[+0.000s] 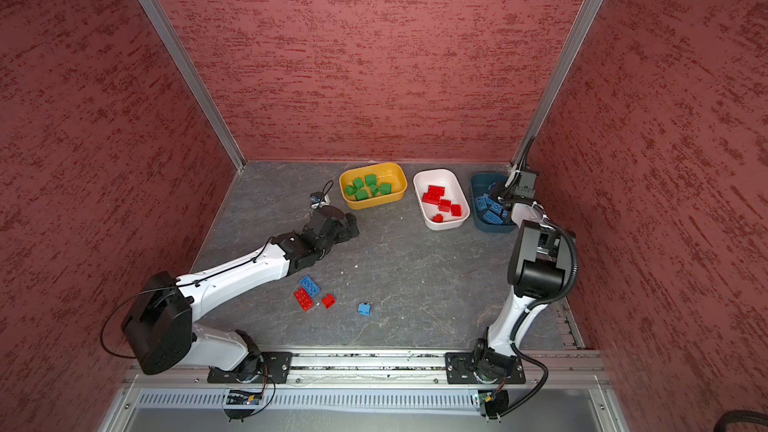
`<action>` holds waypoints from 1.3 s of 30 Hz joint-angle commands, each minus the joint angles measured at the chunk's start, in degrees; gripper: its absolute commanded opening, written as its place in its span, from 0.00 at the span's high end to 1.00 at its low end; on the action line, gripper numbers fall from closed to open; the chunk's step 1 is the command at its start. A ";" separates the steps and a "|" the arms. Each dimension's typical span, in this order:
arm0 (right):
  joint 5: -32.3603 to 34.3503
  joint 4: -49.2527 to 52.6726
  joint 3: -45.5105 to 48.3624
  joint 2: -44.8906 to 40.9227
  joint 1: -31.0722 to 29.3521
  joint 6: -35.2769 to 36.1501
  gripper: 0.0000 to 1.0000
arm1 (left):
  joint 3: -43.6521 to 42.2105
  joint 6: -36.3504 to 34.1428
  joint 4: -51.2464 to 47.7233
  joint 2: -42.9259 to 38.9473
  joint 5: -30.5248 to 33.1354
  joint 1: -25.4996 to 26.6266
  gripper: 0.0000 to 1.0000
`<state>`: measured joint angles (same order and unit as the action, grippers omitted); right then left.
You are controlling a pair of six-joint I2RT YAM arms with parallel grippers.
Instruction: Sort the legos into containers by color
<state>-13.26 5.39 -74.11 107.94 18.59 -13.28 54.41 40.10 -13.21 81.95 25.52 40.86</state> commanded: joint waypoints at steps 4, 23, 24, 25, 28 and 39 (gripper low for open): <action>2.33 3.27 1.47 -5.16 -0.32 0.53 0.27 | -0.30 -0.15 -0.96 -1.44 0.81 -0.67 0.01; 11.56 2.10 17.78 -28.47 -17.87 -5.09 0.01 | 2.16 -2.77 -4.66 2.61 -9.74 -1.76 0.01; 10.62 0.86 19.39 -29.46 -18.94 -5.53 0.01 | 2.10 -3.29 -5.06 2.43 -10.32 -1.60 0.01; 7.87 -0.99 21.23 -30.56 -19.96 -5.63 0.01 | 2.06 -3.54 -5.76 2.27 -10.69 -1.42 0.01; -0.97 -3.35 24.38 -31.34 -23.53 -3.33 0.01 | 1.88 -3.09 -9.36 1.62 -10.92 -1.14 0.01; -3.26 4.21 23.76 -25.93 -42.45 16.51 0.01 | -5.85 5.32 -12.63 -7.11 -11.23 -6.15 0.01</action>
<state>-15.09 6.61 -48.25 79.77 -21.10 -3.68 49.65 42.44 -24.29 76.75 14.85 36.03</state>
